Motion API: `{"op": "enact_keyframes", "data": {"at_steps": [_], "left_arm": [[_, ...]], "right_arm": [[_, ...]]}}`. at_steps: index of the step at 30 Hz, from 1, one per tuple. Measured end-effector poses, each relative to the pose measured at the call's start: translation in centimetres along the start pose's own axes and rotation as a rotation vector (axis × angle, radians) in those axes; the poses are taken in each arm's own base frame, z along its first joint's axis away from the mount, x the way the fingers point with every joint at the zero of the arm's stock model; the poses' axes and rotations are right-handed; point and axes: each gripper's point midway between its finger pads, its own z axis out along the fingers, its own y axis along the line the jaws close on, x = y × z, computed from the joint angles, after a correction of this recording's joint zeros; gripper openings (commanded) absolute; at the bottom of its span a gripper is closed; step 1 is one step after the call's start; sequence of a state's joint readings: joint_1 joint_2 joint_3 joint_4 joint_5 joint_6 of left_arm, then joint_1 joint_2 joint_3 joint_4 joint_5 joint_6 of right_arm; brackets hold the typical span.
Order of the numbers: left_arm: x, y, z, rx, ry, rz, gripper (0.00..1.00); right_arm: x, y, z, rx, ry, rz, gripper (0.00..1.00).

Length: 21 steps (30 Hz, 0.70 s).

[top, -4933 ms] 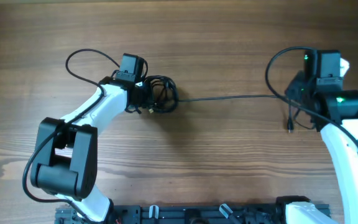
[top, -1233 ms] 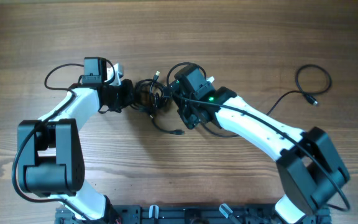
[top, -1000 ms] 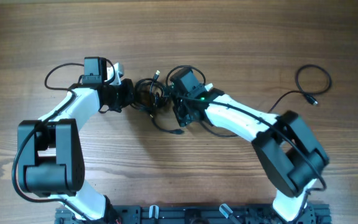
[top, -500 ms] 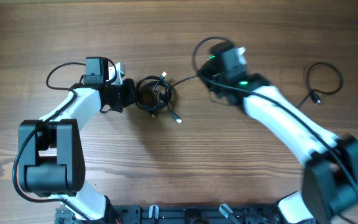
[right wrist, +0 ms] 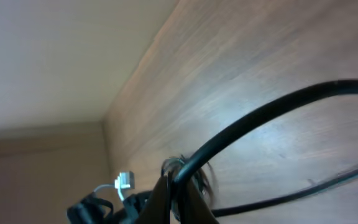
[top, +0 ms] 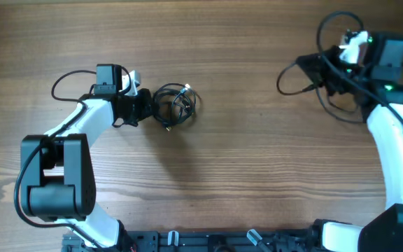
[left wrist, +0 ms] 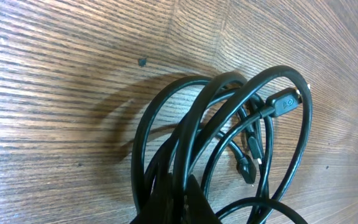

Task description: Untangle cables

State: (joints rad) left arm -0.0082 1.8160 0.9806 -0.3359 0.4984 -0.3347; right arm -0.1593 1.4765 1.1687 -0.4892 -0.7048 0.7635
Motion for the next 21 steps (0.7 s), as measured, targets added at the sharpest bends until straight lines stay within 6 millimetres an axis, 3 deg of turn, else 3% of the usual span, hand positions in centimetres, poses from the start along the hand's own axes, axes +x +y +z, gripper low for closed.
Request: {"op": "enact_keyframes", "data": {"at_steps": [2,4,7,8,9,10,11,12,14,17,21], "left_arm": [[0.0,0.0,0.0,-0.002,-0.001,0.0,0.07],[0.0,0.1,0.0,-0.003,-0.001,0.0,0.06],[0.0,0.0,0.0,-0.003,-0.002,0.0,0.06],[0.0,0.0,0.0,-0.003,-0.002,0.0,0.06],[0.0,0.0,0.0,-0.003,-0.002,0.0,0.06],[0.0,0.0,0.0,-0.003,-0.002,0.0,0.07],[0.0,0.0,0.0,-0.003,-0.002,0.0,0.08],[0.0,0.0,0.0,-0.003,-0.002,0.0,0.09],[0.0,0.0,0.0,-0.003,-0.002,0.0,0.12],[0.0,0.0,0.0,-0.003,-0.002,0.0,0.14],[0.0,0.0,0.0,-0.003,-0.002,0.0,0.12]], "right_arm": [[0.2,-2.6,-0.7,0.096,0.003,0.044,0.04],[0.2,-6.5,-1.8,0.291,-0.041,0.072,0.04],[-2.1,-11.4,-4.4,0.596,-0.205,0.052,0.04],[-2.7,-12.9,-5.8,0.703,-0.26,0.043,0.11],[-3.1,-13.7,-6.7,0.767,-0.292,0.039,0.34],[-3.4,-14.4,-7.5,0.823,-0.319,0.034,0.68],[-3.7,-15.1,-8.4,0.886,-0.35,0.024,0.94],[-3.9,-15.4,-8.7,0.913,-0.364,0.021,1.0],[-4.1,-16.2,-8.6,0.948,-0.36,0.021,1.0],[-3.4,-17.2,-6.9,0.93,-0.288,0.045,0.99],[0.2,-16.3,-2.7,0.742,-0.031,0.056,1.0]]}}
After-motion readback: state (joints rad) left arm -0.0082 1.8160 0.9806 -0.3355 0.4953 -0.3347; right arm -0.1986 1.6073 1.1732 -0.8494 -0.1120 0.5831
